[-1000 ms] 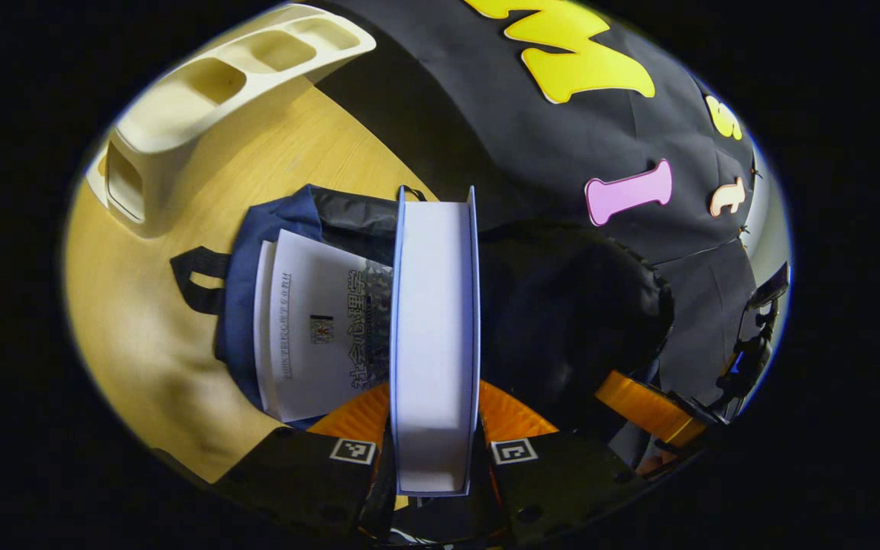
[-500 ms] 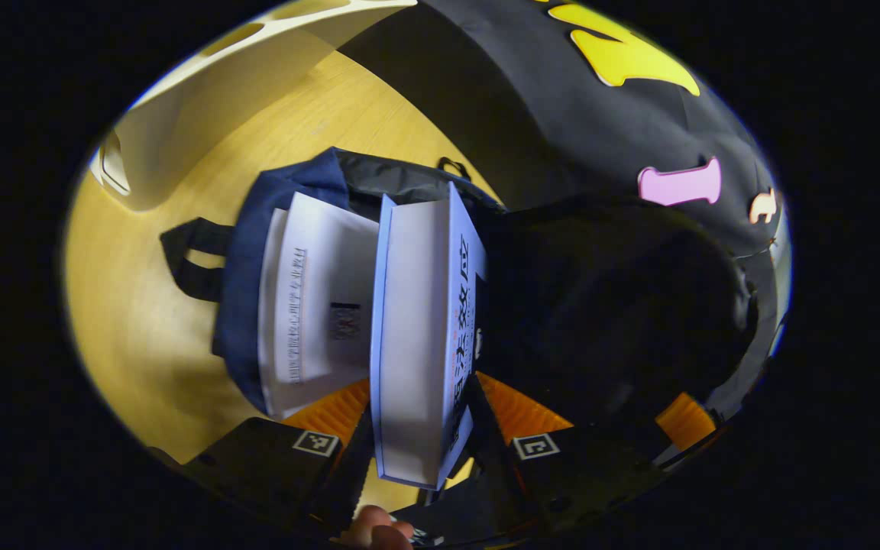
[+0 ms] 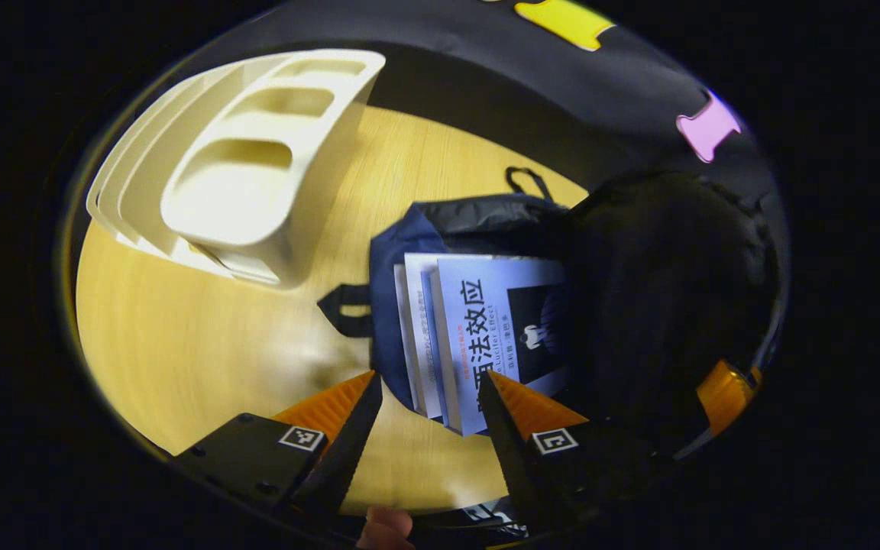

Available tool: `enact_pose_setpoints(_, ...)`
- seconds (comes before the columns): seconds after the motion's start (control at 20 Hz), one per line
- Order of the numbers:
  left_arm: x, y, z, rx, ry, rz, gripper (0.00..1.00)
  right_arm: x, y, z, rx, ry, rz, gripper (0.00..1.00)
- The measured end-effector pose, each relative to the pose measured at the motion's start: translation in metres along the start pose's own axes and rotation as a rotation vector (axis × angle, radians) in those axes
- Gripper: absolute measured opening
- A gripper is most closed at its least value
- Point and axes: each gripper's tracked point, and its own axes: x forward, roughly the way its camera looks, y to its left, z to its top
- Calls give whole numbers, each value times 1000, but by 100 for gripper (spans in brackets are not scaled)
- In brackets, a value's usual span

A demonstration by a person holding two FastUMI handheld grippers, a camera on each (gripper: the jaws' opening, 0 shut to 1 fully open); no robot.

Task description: Open the schoolbag, grab two books from the bookshelf and put them into the schoolbag.

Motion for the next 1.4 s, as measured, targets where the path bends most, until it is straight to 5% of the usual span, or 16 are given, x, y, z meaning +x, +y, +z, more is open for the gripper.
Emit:
enact_pose_setpoints(0.55, -169, 77, 109, 215, -696, 212, 85, 31, 68, -21, 54, 77, 85, 4)
enact_pose_setpoints(0.6, -189, 82, 114, 219, -737, 221, 86, 33, 80, -25, 78, 86, 117, 9)
enact_pose_setpoints(0.8, -238, 90, 142, 248, -883, 262, 96, 24, 97, -21, 129, 45, 144, 67)
enact_pose_setpoints(0.9, -259, 96, 150, 273, -953, 279, 96, 13, 104, -12, 169, -20, 155, 99)
enact_pose_setpoints(1.4, -373, 78, 180, 328, -1213, 230, 95, -151, 59, 114, 289, -715, -104, 96)
